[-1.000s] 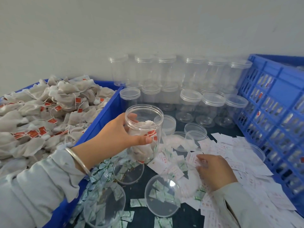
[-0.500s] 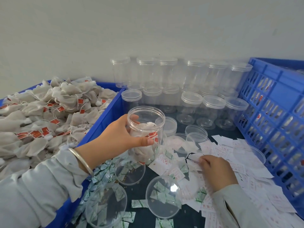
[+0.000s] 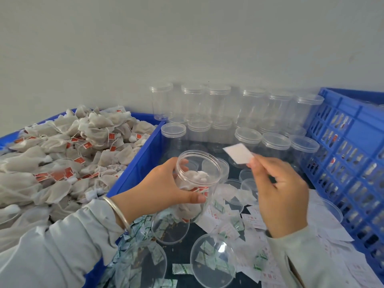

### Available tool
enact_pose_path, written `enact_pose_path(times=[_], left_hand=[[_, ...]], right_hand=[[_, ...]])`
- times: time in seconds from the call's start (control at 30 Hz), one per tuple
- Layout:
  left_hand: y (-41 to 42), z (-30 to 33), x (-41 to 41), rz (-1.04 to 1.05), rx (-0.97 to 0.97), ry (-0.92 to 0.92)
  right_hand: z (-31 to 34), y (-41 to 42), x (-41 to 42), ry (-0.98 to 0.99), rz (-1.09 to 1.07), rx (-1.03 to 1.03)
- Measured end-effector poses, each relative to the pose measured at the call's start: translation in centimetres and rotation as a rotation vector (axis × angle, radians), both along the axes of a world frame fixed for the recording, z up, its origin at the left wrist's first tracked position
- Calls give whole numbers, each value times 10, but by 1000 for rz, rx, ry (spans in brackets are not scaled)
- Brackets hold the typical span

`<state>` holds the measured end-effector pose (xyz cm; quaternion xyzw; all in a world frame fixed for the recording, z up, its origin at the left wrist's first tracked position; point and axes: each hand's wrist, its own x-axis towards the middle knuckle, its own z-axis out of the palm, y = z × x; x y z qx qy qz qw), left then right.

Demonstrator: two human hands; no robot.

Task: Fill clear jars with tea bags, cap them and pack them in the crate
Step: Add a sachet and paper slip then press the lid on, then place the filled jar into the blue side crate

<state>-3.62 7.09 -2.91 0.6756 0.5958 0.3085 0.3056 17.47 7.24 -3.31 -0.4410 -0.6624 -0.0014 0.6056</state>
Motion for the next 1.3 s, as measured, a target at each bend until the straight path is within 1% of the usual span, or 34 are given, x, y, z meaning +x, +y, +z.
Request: enact_pose_path(times=[0.1,0.2,0.3,0.5,0.57,0.6,0.63,0.67,0.73,0.8,0.87,0.97,1.07,1.1,1.2,1.23,1.3], left_hand=[[0,0,-1,-15,10,16],[0,-1,-2,-26,31,12],[0,-2,-3,-28,33,16],[0,-2,-2,-21,6,18],[1,-3,-3,20,4,2],[1,-4,-3,50,2,-18],[3,-3,-4,86,-2,-55],[4,-3,-5,123,-9,-114],[7,-2,-8,176,-18,-247],[9,-2,-11,210,-11,-320],[9,-2,-12,204,-1,-315],[9,-2,-12,225,-35,-324],[8,-1,-11,173,9,-264],[8,-1,-10,157,22,-247],[6,0,-10,103,-5,-231],[5,1,-9,63,-21,-223],[2,2,-5,9,-61,-200]], right_hand=[[11,3,-25,-127,33,39],[6,3,-42,-153,94,-76],[-4,0,-47,-121,189,-210],[-14,-2,-31,27,271,-243],[-23,-1,-19,67,258,-278],[-29,-1,-14,50,254,-320],[-37,-1,-8,-4,259,-390],[-45,-2,-4,-102,281,-486],[-64,-4,0,-386,362,-664],[-82,-6,0,-616,403,-720],[-92,-6,-4,-713,405,-727],[-98,-4,-8,-692,383,-718],[-102,1,-6,-635,293,-642],[-102,2,-5,-575,256,-641],[-99,3,-4,-307,162,-641],[-98,2,-3,-230,160,-622],[-93,-2,-6,-96,230,-580]])
